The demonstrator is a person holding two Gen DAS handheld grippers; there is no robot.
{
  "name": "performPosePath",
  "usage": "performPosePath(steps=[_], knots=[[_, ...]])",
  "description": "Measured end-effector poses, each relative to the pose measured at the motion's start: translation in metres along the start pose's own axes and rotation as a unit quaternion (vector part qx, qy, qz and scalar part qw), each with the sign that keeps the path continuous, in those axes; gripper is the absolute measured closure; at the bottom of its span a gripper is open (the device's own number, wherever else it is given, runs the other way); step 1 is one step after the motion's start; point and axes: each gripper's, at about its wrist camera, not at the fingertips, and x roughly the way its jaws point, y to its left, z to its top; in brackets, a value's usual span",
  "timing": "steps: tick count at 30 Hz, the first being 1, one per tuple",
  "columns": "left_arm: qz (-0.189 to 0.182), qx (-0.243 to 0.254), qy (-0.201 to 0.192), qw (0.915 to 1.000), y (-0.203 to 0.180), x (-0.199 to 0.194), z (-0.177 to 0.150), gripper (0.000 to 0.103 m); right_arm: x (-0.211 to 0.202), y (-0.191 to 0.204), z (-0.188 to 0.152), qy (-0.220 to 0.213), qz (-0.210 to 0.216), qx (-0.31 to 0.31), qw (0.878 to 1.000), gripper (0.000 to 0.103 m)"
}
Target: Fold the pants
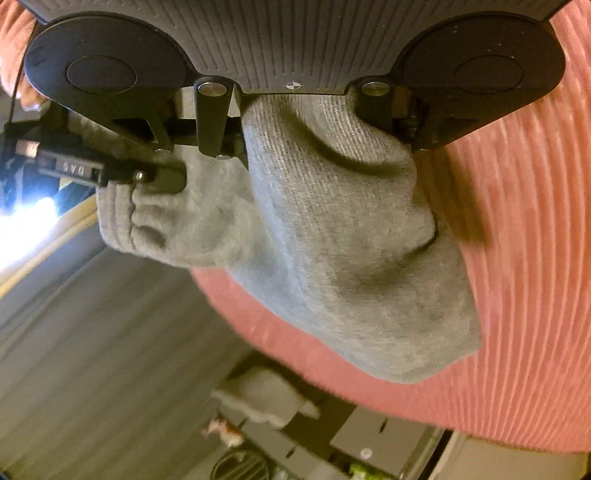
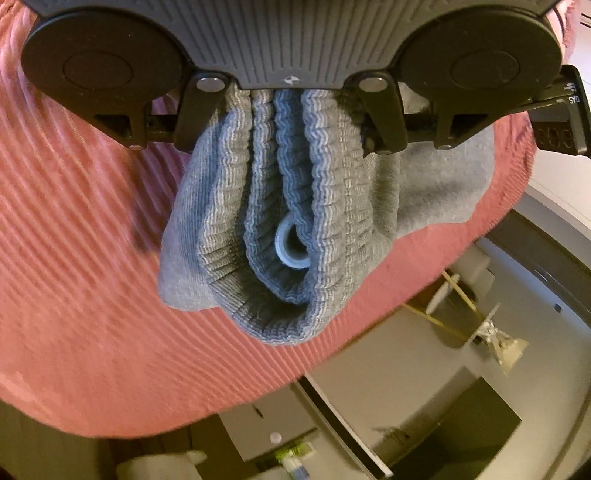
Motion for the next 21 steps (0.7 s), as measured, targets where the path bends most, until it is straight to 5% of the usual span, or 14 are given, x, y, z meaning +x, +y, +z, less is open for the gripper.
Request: performPosePath(steps=[7,21], knots=[[-0.031,0.007,-0.059,0.9978,0.002,-0.024,0.028,0.062,-0.012,0.021,0.024,-0.042,0.018,-0.015,0.999,0.043],[0.033,0.006,-0.118,0.9924,0.012,-0.011,0.079,0.062,0.034,0.070,0.079,-0.084,0.009,-0.054,0.995,0.043]])
